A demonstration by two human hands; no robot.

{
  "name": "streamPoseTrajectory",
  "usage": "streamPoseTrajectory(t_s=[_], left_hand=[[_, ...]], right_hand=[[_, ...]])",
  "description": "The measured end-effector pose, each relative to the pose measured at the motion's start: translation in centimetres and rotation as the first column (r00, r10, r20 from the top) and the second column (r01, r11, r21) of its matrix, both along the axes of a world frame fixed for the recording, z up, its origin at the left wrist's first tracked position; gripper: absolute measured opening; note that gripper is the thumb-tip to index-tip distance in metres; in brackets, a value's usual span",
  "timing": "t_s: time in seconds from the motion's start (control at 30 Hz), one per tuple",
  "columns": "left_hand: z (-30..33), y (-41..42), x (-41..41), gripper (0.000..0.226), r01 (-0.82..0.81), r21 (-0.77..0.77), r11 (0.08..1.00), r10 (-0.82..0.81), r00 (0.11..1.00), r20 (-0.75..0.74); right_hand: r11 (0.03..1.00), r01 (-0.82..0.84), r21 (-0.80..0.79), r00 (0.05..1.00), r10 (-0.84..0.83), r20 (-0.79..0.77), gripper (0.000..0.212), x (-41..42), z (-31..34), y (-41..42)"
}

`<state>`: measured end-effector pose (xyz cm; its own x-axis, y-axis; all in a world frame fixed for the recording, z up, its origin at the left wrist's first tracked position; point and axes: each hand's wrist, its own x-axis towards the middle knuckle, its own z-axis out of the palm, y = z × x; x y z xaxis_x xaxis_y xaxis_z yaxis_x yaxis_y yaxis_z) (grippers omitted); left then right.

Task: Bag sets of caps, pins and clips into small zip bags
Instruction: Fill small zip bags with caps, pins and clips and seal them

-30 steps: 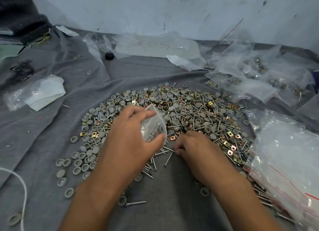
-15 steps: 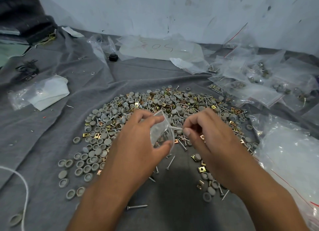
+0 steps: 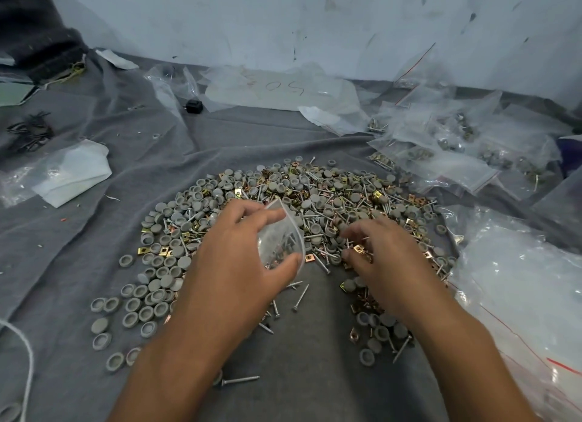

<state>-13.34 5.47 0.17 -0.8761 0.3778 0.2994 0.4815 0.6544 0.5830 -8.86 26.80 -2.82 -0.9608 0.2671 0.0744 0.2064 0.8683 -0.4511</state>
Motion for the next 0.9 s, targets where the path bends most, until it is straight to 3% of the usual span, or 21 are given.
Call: streamPoseTrajectory(t_s=[0.13, 0.33, 0.6, 0.73, 0.9], left_hand=[[-0.1, 0.4, 0.3, 0.061, 0.020, 0.008, 1.000, -0.020, 1.000, 0.015], [-0.3, 0.2, 0.0, 0.063, 0.018, 0.002, 1.000, -0.018, 1.000, 0.020], [-0.4, -0.1, -0.1, 0.064, 0.010, -0.009, 1.000, -0.010, 1.000, 0.004], [-0.3, -0.3, -0.2, 0.064, 0.003, 0.001, 1.000, -0.003, 1.000, 0.011], [-0.3, -0.5, -0.2, 0.066, 0.007, -0.007, 1.000, -0.007, 1.000, 0.011]], right_hand=[[0.999, -0.031, 0.032, 0.997, 0.033, -0.064, 0.038, -1.7, -0.8, -0.9], [0.998, -0.009, 0.070, 0.995, 0.015, -0.098, 0.019, -2.7, -1.4, -1.2], [0.997, 0.031, 0.069, 0.987, -0.020, -0.160, 0.019, -2.1, -1.2, -1.3], [0.996, 0.053, -0.074, 0.984, -0.064, -0.165, 0.016, -2.2, -1.1, -1.1], [0.901, 0.087, -0.426, 0.972, -0.170, -0.161, 0.017, -2.0, 0.1, 0.8]])
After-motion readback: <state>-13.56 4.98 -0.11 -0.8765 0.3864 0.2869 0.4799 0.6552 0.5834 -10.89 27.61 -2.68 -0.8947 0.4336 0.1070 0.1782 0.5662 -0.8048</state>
